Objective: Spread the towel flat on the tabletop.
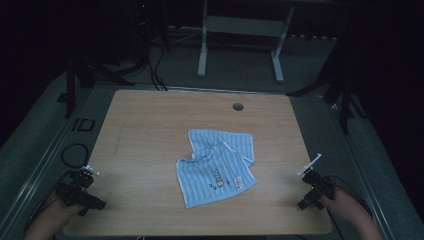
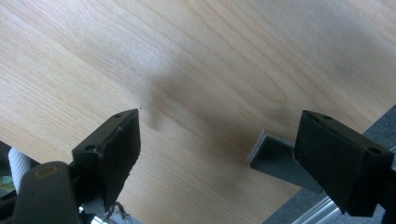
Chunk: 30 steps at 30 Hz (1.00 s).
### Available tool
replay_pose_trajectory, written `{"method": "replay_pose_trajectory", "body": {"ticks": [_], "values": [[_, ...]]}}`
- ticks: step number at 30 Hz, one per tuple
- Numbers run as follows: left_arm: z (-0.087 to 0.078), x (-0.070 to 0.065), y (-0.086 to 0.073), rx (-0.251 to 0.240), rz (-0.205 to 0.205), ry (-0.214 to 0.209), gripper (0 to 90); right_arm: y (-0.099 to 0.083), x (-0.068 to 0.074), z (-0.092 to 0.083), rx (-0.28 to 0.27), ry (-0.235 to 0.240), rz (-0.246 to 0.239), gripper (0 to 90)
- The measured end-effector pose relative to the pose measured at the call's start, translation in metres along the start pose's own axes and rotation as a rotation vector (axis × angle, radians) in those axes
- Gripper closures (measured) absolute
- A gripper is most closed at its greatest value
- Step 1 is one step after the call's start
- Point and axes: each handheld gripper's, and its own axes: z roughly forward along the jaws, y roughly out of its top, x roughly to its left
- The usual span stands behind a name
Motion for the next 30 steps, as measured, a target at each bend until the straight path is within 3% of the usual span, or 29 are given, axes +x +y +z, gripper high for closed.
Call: {"method": "replay_pose_trajectory", "body": {"ticks": [4, 11, 17, 25, 30], "values": [[0.004, -0.007, 0.005, 0.006, 0.037, 0.007, 2.7, 0.004, 0.001, -0.002, -0.021, -0.002, -0.009, 14.2], [0.008, -0.021, 0.02, -0.022, 0.074, -0.037, 2.7, 0.012, 0.005, -0.004, -0.073, -0.001, -0.049, 13.8], [0.011, -0.036, 0.034, -0.023, 0.128, -0.045, 2.8, 0.019, 0.009, -0.008, -0.118, -0.008, -0.086, 13.9], [0.01, -0.055, 0.056, -0.026, 0.192, -0.051, 2.8, 0.039, 0.013, -0.013, -0.159, -0.021, -0.063, 13.8], [0.008, -0.067, 0.072, -0.032, 0.237, -0.058, 2.8, 0.051, 0.017, -0.015, -0.151, -0.039, -0.078, 14.9]]}}
